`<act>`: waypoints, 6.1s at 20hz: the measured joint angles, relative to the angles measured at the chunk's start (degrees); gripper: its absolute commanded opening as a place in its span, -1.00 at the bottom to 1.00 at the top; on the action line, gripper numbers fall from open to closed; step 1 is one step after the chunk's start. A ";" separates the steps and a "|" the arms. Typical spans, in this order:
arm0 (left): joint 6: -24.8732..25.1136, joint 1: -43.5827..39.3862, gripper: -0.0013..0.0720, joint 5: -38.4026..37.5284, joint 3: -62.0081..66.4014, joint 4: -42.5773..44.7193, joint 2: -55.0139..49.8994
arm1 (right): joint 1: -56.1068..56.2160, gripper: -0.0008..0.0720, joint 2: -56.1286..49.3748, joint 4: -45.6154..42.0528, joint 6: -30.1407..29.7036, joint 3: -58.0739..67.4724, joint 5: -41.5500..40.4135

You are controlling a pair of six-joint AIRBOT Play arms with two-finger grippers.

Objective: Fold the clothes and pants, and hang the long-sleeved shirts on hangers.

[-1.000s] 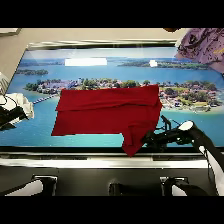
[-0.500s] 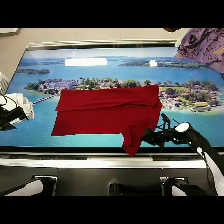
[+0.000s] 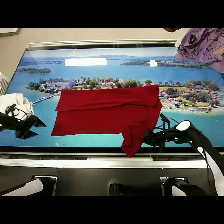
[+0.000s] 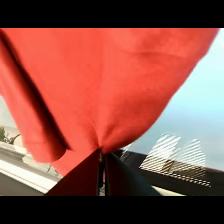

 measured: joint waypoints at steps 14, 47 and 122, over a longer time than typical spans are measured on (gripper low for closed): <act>8.31 -2.21 -0.93 7.23 -7.89 -12.28 -6.60 | 0.02 -0.91 3.69 -0.50 1.16 0.15 0.94; -1.75 -10.86 -0.92 12.00 4.13 -4.33 1.90 | 0.04 -0.91 1.29 -29.42 10.01 26.12 6.95; -16.02 -54.31 -0.92 25.90 37.29 -21.88 -29.81 | -12.70 -0.91 -12.28 -24.98 11.56 54.27 23.98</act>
